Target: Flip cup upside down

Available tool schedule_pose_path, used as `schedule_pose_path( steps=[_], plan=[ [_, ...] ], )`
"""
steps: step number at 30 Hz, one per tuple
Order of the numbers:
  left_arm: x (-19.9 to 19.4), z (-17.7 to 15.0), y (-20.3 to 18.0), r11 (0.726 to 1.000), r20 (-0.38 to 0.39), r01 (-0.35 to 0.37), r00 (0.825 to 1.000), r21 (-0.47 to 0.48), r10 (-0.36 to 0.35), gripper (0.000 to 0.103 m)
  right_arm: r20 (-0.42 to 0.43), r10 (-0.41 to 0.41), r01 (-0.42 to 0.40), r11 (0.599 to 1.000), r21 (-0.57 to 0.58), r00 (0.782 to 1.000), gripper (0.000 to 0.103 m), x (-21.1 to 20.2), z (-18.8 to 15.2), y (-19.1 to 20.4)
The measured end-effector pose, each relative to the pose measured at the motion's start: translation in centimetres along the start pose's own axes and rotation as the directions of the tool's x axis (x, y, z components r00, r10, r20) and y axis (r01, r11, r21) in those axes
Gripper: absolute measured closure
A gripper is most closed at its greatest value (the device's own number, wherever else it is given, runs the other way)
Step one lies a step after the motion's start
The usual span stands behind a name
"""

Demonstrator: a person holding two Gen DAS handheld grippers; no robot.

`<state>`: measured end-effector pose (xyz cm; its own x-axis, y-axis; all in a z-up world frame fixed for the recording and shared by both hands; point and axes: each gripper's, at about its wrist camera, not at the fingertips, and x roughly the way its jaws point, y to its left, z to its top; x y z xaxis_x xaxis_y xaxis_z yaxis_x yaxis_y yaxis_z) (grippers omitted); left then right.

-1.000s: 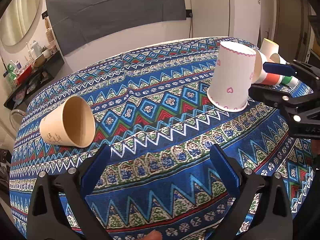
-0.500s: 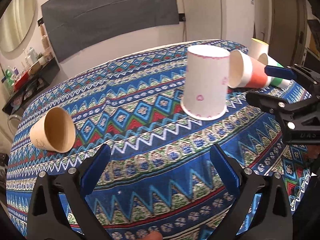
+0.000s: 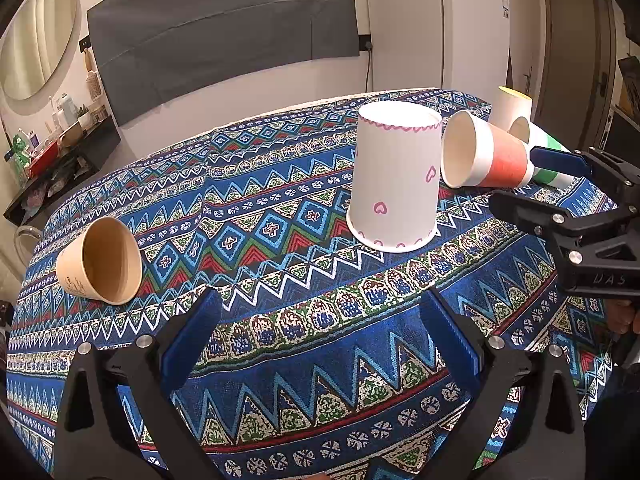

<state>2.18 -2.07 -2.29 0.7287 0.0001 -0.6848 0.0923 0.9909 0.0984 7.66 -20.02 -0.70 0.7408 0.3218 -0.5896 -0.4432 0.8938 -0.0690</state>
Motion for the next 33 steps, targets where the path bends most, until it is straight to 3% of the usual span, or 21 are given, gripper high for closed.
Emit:
schedule_pose_path(
  steps=[16,33],
  plan=[
    [0.04,-0.01,-0.32,1.000,-0.001,-0.003,1.000,0.018,0.003,0.006,-0.028,-0.037,0.038,0.999,0.015,0.999,0.016,0.61,-0.02,-0.05],
    [-0.39,-0.02,-0.31,0.999,0.021,-0.038,0.999,0.013,0.037,0.006,-0.016,-0.027,0.027,1.000,0.003,1.000,0.015,0.38,-0.20,0.03]
  ],
)
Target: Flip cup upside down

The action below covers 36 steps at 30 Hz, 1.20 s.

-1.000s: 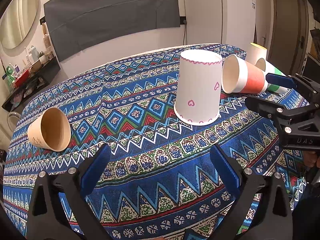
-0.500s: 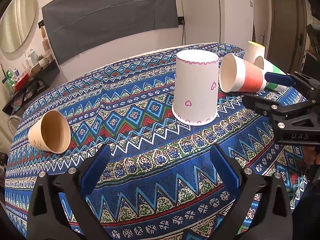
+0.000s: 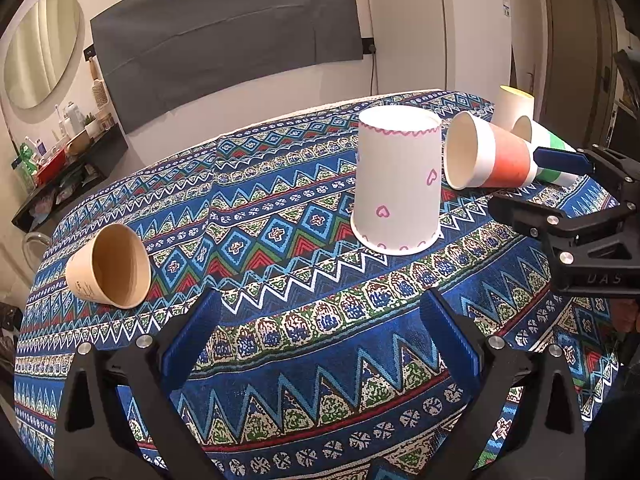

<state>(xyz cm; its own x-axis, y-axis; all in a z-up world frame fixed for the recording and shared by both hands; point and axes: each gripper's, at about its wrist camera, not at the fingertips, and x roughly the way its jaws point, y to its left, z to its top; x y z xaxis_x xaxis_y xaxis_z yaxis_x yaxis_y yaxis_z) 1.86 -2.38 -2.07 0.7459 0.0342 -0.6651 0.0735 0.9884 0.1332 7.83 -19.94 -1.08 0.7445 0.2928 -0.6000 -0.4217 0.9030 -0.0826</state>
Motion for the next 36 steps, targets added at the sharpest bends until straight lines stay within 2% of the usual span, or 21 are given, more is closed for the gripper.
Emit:
schedule_pose_path(
  steps=[30,36],
  plan=[
    [-0.61,-0.13,-0.13,1.000,0.030,-0.001,1.000,0.004,0.001,0.006,0.014,-0.006,0.006,1.000,-0.014,1.000,0.015,-0.30,0.22,0.19],
    [-0.61,-0.13,0.33,1.000,0.029,-0.001,1.000,-0.023,0.001,0.006,0.015,-0.008,0.008,1.000,-0.008,1.000,0.015,-0.35,0.25,0.11]
  ],
)
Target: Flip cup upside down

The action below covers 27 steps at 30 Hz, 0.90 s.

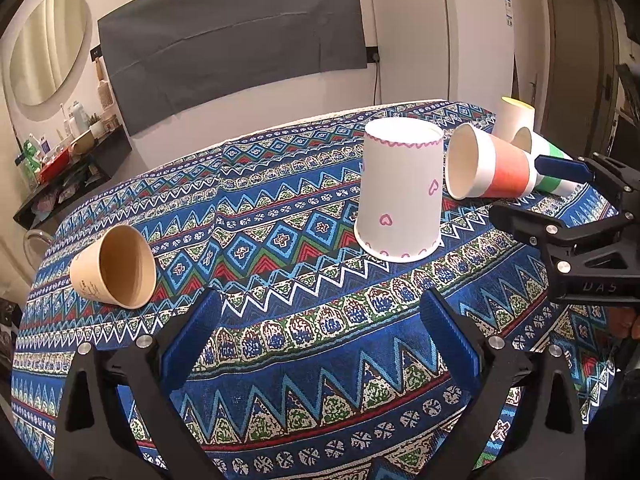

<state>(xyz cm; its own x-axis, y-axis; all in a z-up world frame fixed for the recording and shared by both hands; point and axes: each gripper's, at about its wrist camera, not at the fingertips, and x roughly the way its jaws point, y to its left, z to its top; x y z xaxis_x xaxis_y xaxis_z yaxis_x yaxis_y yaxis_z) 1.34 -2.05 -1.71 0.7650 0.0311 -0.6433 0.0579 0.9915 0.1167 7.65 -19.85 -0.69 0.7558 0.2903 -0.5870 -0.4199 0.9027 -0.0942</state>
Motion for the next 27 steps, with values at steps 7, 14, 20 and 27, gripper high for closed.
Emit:
schedule_pose_path(
  steps=[7,14,20,27],
  plan=[
    [0.01,-0.04,-0.06,1.000,0.002,0.002,1.000,0.006,-0.002,0.006,-0.008,-0.001,0.001,1.000,0.012,1.000,0.015,0.17,0.08,-0.19],
    [0.08,-0.01,-0.14,1.000,0.002,0.003,1.000,0.007,-0.003,0.006,-0.009,-0.001,0.001,1.000,0.005,1.000,0.015,0.20,-0.03,-0.11],
    [-0.25,-0.15,0.07,1.000,0.015,0.007,1.000,0.003,-0.007,0.006,-0.011,-0.002,0.002,1.000,0.023,1.000,0.015,0.24,-0.01,-0.33],
    [-0.37,-0.22,-0.17,1.000,0.018,0.015,1.000,0.016,-0.015,0.006,-0.012,0.000,0.000,1.000,0.015,1.000,0.014,0.32,-0.06,-0.20]
  ],
)
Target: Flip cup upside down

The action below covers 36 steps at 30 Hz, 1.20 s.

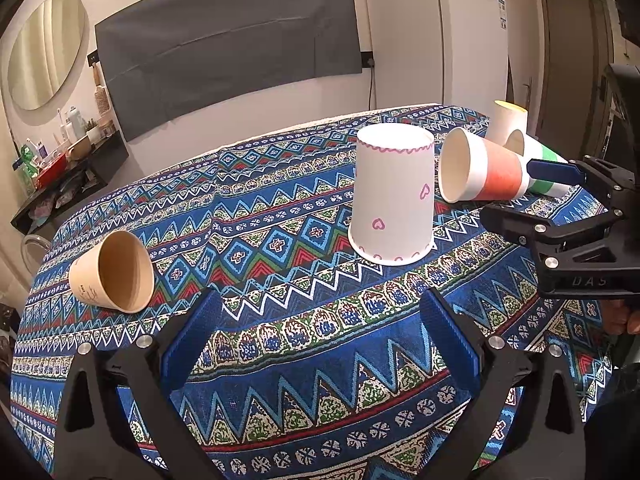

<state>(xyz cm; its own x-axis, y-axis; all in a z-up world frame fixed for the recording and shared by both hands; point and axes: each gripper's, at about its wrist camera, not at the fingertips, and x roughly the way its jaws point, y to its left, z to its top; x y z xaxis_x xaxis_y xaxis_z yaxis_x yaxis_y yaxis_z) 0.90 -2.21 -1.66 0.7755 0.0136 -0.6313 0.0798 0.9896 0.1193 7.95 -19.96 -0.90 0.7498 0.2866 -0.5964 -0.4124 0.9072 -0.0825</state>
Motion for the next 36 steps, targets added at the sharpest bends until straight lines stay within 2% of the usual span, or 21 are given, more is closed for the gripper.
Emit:
schedule_pose_path(
  steps=[36],
  plan=[
    [0.21,0.25,0.08,1.000,-0.003,0.006,1.000,-0.006,-0.006,0.006,-0.012,0.007,-0.007,1.000,-0.008,1.000,0.013,0.36,-0.02,-0.10]
  ],
)
